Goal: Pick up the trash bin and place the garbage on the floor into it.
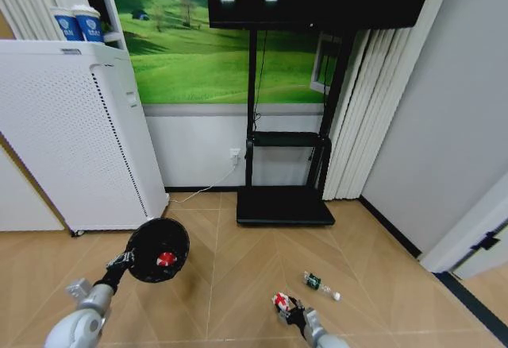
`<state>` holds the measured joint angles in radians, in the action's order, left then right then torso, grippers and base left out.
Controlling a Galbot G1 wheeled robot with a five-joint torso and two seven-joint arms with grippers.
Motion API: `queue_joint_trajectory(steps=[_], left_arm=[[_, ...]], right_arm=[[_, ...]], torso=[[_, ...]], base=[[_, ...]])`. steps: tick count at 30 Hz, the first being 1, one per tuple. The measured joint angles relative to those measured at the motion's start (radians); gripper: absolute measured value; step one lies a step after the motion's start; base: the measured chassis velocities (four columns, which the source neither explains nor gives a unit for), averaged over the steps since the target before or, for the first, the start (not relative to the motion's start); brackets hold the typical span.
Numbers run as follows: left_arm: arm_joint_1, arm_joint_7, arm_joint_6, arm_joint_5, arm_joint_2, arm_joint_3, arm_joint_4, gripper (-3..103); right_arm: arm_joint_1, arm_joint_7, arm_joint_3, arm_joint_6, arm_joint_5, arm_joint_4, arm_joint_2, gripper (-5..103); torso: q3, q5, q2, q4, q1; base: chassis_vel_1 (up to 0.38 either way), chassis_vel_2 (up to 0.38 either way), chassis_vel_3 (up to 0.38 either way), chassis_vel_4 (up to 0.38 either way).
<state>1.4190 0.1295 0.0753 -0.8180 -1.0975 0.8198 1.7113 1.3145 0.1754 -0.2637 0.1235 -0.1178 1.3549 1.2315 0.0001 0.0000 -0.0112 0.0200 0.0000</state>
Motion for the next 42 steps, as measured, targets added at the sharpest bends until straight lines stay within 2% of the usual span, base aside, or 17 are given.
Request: queue_joint_trajectory(steps=[3, 4, 6, 7, 9, 10, 11, 12, 14, 15, 18, 21, 23, 29, 35, 41, 42], left_arm=[[-0.002, -0.001, 0.001, -0.002, -0.001, -0.001, 0.004, 4], [-0.005, -0.005, 0.002, -0.004, -0.003, -0.004, 0.005, 4], [-0.005, -0.005, 0.002, -0.004, -0.004, -0.005, 0.005, 4], [-0.006, -0.006, 0.002, -0.004, -0.004, -0.005, 0.005, 4], [-0.006, -0.006, 0.002, -0.005, -0.005, -0.005, 0.004, 4], [-0.006, -0.006, 0.002, -0.005, -0.006, -0.004, 0.002, 4], [-0.005, -0.006, 0.002, -0.005, -0.006, -0.004, -0.001, 4], [-0.005, -0.006, 0.002, -0.005, -0.007, -0.004, -0.004, 4], [-0.005, -0.006, 0.002, -0.005, -0.007, -0.004, -0.006, 4], [-0.005, -0.006, 0.001, -0.004, -0.006, -0.009, -0.01, 4], [-0.009, -0.006, 0.001, 0.001, -0.003, -0.026, -0.016, 4], [-0.022, -0.01, 0.001, 0.01, 0.004, -0.067, -0.028, 4], [-0.036, -0.022, -0.007, 0.023, 0.027, -0.144, -0.041, 4], [-0.079, -0.055, -0.008, 0.029, 0.064, -0.265, -0.052, 4], [-0.2, -0.09, -0.002, 0.008, 0.122, -0.426, -0.055, 4], [-0.267, -0.031, -0.019, 0.002, 0.177, -0.532, -0.041, 4], [-0.292, 0.034, -0.021, -0.006, 0.21, -0.611, 0.0, 4]], right_arm=[[0.003, 0.003, 0.0, 0.0, 0.005, -0.001, -0.003, 54], [0.007, 0.004, -0.001, 0.0, 0.013, -0.003, -0.004, 44], [0.009, 0.005, -0.001, 0.0, 0.016, -0.004, -0.004, 44], [0.011, 0.006, -0.002, 0.0, 0.019, -0.006, -0.004, 33], [0.015, 0.007, -0.004, -0.002, 0.025, -0.007, -0.002, 33], [0.019, 0.007, -0.005, -0.004, 0.027, -0.008, -0.002, 22], [0.023, 0.009, -0.007, -0.006, 0.028, -0.007, -0.001, 22], [0.031, 0.013, -0.011, -0.011, 0.028, -0.004, 0.0, 14], [0.036, 0.015, -0.016, -0.012, 0.028, 0.002, 0.0, 14], [0.043, 0.017, -0.023, -0.014, 0.021, 0.015, -0.001, 8], [0.053, 0.016, -0.038, -0.038, 0.002, 0.047, -0.002, 8], [0.065, 0.024, -0.071, -0.135, -0.006, 0.119, -0.005, 8], [0.084, 0.039, -0.088, -0.214, -0.047, 0.269, -0.038, 8], [0.112, 0.04, -0.087, -0.245, -0.099, 0.441, -0.079, 8], [0.148, 0.104, -0.071, -0.289, -0.159, 0.586, -0.12, 8], [0.175, 0.156, -0.07, -0.323, -0.166, 0.633, -0.123, 8], [0.196, 0.192, -0.07, -0.368, -0.144, 0.636, -0.111, 8]], torso=[[0.0, 0.0, 0.0, 0.0001, 0.0], [0.0, 0.0, 0.0, 0.0001, 0.0], [0.0, -0.0001, 0.0, 0.0001, 0.0], [0.0, -0.0001, 0.0, 0.0, 0.0], [0.0, 0.0, 0.0, 0.0, 0.0], [0.0, -0.0001, 0.0, 0.0, 0.0], [0.0, -0.0002, 0.0, 0.0, 0.0], [0.0, -0.0001, 0.0, 0.0, 0.0], [0.0, 0.0, 0.0, 0.0, 0.0], [0.0, 0.0003, 0.0, 0.0, 0.0], [0.0, 0.0003, 0.0, 0.0, 0.0], [0.0, 0.0003, 0.0, 0.0001, 0.0], [0.0, -0.0006, 0.0, 0.0, 0.0], [0.0, -0.0004, 0.0, -0.0001, 0.0], [0.0, 0.0, 0.0, 0.0003, 0.0], [0.0, 0.0, 0.0, 0.0003, 0.0], [0.0, 0.0003, 0.0, 0.0004, 0.0]], base=[[0.0, 0.0, 0.0, 0.0], [0.0, 0.0, 0.0, 0.0], [0.0, 0.0, 0.0, 0.0], [0.0, 0.0, 0.0, 0.0], [0.0, 0.0, 0.0, 0.0], [0.0, 0.0, 0.0, 0.0], [0.0, 0.0, 0.0, 0.0], [0.0, 0.0, 0.0, 0.0], [0.0, 0.0, 0.0, 0.0], [0.0, 0.0, 0.0, 0.0], [0.0, 0.0, 0.0, 0.0], [0.0, 0.0, 0.0, 0.0], [0.0, 0.0, 0.0, 0.0], [0.0, 0.0, 0.0, 0.0], [0.0, 0.0, 0.0, 0.0], [0.0, 0.0, 0.0, 0.0], [0.0, 0.0, 0.0, 0.0]])
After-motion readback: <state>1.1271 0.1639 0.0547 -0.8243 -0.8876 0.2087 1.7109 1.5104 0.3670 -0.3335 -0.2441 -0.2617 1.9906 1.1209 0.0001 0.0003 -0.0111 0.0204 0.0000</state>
